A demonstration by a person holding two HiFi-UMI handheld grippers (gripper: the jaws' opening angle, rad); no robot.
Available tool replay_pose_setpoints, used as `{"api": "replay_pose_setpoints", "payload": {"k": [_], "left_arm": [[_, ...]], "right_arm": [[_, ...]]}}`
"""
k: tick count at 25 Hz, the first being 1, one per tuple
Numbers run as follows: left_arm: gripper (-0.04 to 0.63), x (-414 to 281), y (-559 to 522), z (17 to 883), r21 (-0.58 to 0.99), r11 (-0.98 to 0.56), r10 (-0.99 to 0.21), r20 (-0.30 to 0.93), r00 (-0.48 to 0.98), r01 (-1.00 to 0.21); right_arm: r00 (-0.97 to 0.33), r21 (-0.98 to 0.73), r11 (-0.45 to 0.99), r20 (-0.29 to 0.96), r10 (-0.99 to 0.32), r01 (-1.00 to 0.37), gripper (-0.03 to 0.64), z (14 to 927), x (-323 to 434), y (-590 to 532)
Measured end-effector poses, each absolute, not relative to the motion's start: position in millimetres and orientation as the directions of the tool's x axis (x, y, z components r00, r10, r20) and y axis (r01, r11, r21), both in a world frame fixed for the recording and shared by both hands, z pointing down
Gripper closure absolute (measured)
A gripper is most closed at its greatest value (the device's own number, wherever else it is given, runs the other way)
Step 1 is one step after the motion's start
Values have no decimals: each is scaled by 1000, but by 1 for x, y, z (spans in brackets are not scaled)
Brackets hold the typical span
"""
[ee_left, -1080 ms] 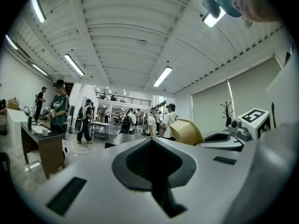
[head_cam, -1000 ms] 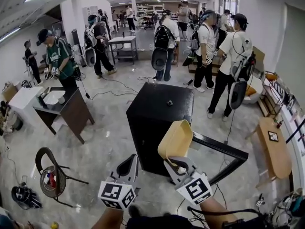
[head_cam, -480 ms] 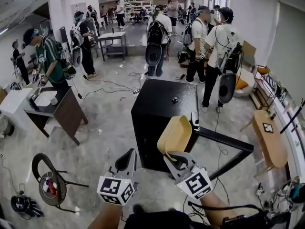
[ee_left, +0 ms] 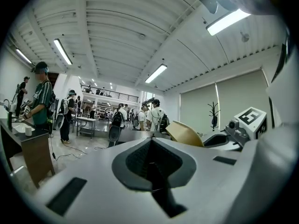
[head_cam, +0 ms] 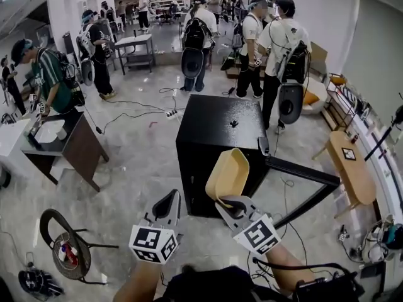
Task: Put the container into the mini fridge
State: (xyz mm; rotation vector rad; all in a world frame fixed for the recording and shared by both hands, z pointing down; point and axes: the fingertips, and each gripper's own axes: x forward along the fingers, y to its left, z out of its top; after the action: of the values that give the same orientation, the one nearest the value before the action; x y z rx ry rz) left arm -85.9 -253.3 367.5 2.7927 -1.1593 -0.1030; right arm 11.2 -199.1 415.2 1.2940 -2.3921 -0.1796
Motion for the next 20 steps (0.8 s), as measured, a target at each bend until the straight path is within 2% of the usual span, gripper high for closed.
{"api": "replay_pose_setpoints", "payload": {"k": [13,20], "left_arm": [[586,-107,-267,397,150,-774,-623,-6,782,-615],[588,-104,-280,414,138,-774,-619,34,784,-617]], "right_arm": [[-446,345,606,442,-779,-717,592,476,-26,-205],[-461,291,649,509,-727,-703,592,504,-22,-209]]}}
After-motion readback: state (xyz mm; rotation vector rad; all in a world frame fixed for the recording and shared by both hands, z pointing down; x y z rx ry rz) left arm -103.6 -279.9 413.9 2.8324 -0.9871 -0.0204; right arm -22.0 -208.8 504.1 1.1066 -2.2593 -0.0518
